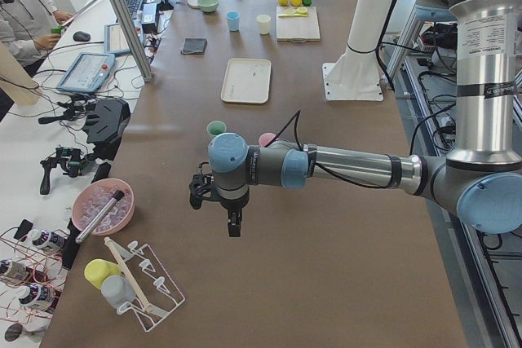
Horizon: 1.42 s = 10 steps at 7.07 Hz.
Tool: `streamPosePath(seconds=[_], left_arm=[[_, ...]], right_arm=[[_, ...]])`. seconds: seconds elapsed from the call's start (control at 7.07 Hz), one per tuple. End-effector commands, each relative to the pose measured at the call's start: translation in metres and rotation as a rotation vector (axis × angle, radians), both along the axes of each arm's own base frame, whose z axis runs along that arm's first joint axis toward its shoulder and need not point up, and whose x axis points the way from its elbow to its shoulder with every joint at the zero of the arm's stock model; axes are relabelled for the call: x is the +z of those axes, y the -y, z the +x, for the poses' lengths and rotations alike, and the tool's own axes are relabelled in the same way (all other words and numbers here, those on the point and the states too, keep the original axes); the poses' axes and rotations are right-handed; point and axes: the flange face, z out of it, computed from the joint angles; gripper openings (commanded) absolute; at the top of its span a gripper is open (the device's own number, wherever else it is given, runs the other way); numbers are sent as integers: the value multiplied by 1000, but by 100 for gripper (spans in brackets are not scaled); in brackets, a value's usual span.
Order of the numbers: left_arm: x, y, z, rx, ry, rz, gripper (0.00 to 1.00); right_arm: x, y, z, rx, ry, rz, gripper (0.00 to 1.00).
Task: Place all cups on tray
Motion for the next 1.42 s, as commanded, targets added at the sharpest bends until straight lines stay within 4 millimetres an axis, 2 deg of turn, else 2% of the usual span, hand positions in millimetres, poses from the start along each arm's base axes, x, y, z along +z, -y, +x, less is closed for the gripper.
streamPosePath(seconds=[0.0,0.28,0.57,0.71,0.85,1.13,1.27], left_arm=[[-11,2,1,3,-4,53,98],[-14,4,1,3,-5,83,98],[-6,4,1,2,-4,79,98],[-14,9,2,1,-6,101,98],[-12,7,2,1,-11,104,98],[-22,8,2,2,-16,166,98],[-35,13,16,18,-26,255,98]], right_arm=[[0,0,2,1,-8,5,100],[-3,3,2,0,-11,16,100],[-11,9,0,0,-9,30,100],[-21,16,-1,3,1,48,100],[-24,16,-1,3,2,50,100],[-29,13,-3,-5,5,65,100],[-37,15,-4,-3,16,76,100]])
